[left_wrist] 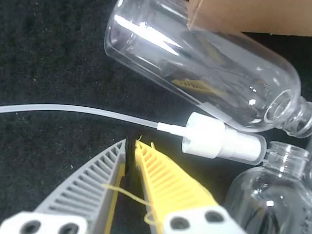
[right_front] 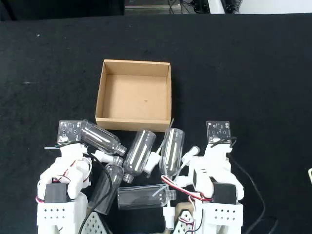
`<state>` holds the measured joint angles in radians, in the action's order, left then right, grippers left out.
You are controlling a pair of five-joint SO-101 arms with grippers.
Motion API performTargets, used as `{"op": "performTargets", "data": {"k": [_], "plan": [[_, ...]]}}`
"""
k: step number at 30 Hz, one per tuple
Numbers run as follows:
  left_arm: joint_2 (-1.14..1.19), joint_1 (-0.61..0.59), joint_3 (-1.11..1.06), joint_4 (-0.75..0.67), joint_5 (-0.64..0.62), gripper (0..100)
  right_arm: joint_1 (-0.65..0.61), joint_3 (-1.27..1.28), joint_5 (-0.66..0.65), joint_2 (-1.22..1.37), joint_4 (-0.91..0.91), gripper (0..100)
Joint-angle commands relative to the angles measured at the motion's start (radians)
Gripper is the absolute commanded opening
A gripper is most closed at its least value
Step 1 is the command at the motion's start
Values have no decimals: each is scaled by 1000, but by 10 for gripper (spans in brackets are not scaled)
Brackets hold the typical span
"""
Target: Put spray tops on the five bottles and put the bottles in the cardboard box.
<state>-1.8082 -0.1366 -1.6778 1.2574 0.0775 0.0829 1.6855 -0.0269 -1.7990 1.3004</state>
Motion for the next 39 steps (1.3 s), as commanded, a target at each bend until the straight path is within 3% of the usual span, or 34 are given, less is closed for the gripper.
{"op": "performTargets", "data": {"k": [1, 31, 39], "plan": [[-18, -5, -22, 17, -5, 30, 17, -2, -6, -97, 6, 12], [-18, -1, -22, 17, 0, 30, 17, -2, 0, -97, 6, 12], [-18, -50, 30, 17, 9, 30, 17, -2, -2, -97, -3, 12]]}}
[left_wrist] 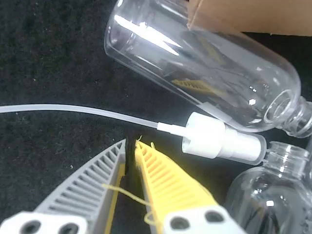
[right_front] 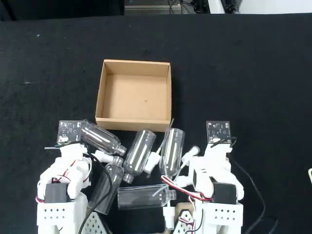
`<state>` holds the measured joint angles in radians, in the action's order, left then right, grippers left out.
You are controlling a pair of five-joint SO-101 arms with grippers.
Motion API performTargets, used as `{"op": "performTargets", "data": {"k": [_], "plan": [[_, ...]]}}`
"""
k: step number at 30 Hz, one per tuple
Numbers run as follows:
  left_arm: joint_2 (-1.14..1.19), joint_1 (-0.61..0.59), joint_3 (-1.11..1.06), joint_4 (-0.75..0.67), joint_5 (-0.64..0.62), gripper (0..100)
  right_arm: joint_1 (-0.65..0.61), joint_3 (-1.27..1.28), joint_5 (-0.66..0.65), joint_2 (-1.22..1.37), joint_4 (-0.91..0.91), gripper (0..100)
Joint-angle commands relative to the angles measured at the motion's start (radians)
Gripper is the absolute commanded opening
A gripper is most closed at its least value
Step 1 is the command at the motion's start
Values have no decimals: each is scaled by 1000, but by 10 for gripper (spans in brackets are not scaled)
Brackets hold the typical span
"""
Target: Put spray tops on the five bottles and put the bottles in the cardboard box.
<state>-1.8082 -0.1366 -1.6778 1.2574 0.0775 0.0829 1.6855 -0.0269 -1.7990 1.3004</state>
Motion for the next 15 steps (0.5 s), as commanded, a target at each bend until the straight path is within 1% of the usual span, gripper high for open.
{"op": "performTargets", "data": {"k": [1, 2, 5, 7, 9, 12, 13, 15], "plan": [[-18, -73, 50, 17, 41, 30, 17, -2, -6, -97, -11, 12], [-18, -104, 70, 15, 103, 30, 17, -2, -6, -97, -35, 12], [-18, -222, 150, 9, 364, 30, 48, -2, -6, -97, -137, 12], [-18, -272, 202, 9, 471, 30, 77, -2, -6, -97, -204, 12], [-18, -314, 265, 9, 494, 30, 98, -2, -6, -97, -279, 12], [-18, -352, 357, 17, 494, 30, 129, -4, -17, -97, -354, 12], [-18, -354, 378, 17, 494, 30, 138, -5, -49, -96, -376, 12], [-17, -340, 403, 14, 494, 47, 147, -5, -167, -96, -416, 12]]}}
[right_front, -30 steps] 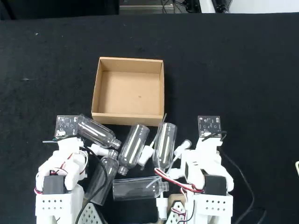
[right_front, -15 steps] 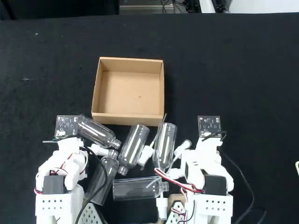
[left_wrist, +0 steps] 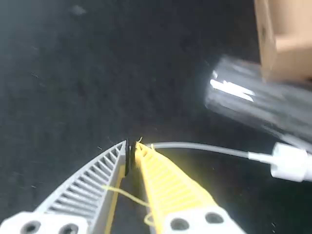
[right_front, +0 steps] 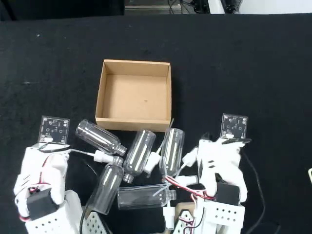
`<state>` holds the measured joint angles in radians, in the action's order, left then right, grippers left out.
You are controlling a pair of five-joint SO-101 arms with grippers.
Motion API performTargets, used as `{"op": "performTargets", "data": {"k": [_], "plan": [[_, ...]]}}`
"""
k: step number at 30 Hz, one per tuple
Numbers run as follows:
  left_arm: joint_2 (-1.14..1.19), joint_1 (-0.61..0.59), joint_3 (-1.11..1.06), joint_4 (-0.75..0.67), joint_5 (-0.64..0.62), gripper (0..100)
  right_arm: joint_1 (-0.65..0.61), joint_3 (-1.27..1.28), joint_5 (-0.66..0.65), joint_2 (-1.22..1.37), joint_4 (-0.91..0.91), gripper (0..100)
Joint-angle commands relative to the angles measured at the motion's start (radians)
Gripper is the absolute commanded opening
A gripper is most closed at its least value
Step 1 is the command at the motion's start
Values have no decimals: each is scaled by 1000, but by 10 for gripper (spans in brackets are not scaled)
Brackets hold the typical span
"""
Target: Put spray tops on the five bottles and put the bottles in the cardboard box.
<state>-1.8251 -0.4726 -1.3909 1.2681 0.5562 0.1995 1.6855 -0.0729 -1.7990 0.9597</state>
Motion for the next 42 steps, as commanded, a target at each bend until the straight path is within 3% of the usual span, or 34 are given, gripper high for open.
{"op": "performTargets", "data": {"k": [1, 5, 11, 14, 18, 24, 33, 39, 42], "plan": [[0, 5, 122, 2, 15, 77, 31, -7, -189, -96, -84, 12], [0, 21, 131, 8, 12, 237, 31, -36, -330, -96, -83, 12], [34, 50, 242, 78, -14, 211, 34, -286, -341, -96, 91, 12], [180, 130, 288, 175, -9, 230, 26, -432, -336, -96, 172, 12], [476, 217, 341, 204, -8, 248, 25, -561, -336, -96, 259, 12], [835, 418, 460, 241, -20, 287, 25, -579, -341, -90, 281, 13], [1019, 662, 432, 178, -215, 290, 26, -588, -339, 170, 247, 119], [1028, 809, 401, 121, -506, 290, 26, -581, -334, 289, 157, 119], [1020, 812, 351, 74, -578, 286, 26, -584, -341, 294, 155, 119]]}}
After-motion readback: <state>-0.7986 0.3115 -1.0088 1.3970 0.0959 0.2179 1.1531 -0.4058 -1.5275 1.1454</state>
